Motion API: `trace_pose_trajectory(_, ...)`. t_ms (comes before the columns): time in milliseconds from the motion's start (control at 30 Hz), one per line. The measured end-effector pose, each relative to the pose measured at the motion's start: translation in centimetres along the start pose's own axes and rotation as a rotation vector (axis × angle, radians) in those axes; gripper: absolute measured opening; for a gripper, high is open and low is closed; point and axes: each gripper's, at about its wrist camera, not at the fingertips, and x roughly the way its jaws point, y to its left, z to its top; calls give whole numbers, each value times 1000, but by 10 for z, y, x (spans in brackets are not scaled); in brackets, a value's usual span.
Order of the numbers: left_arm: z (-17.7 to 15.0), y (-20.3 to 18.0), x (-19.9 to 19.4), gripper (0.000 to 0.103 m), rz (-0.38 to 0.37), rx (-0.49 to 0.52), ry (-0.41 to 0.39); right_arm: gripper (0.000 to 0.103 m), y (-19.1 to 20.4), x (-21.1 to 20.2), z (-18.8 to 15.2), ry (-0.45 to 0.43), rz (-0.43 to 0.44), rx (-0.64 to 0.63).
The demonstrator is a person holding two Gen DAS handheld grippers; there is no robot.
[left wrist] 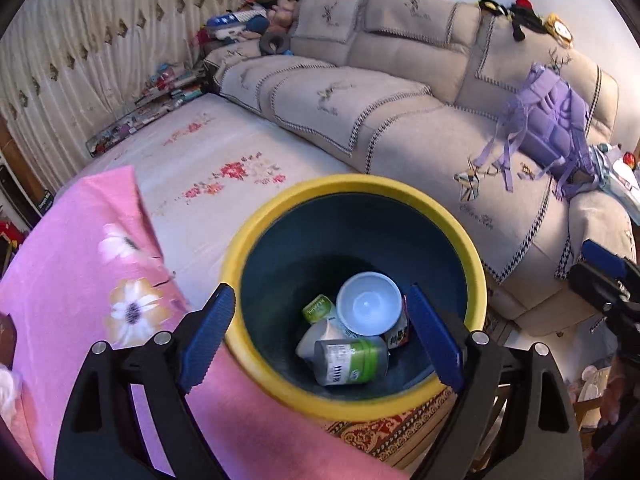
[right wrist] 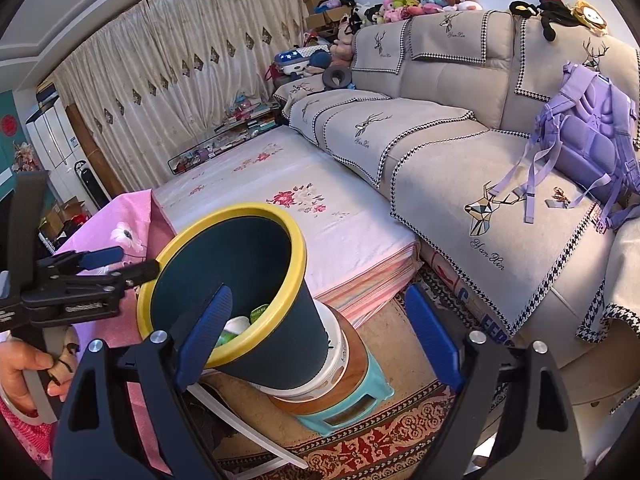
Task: Collect trash
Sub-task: 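Carry the jar with the left gripper over the bin and release, then reach the right gripper to the white tissue and grasp it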
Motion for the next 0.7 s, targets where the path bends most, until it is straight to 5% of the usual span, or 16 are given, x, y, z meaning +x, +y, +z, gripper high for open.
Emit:
trace_pose_trajectory(200, -44, 45, -72, 94, 94, -140, -118, 83, 25, 3, -5, 16, 43, -41)
trace_pose_trajectory(367, -105, 94, -141, 97, 253, -281, -204, 83, 57, 4, -7, 30, 88, -94)
trace_pose_trajectory(700, -236, 202, -235, 98, 549, -544, -233, 83, 145, -4, -20, 53, 203, -240)
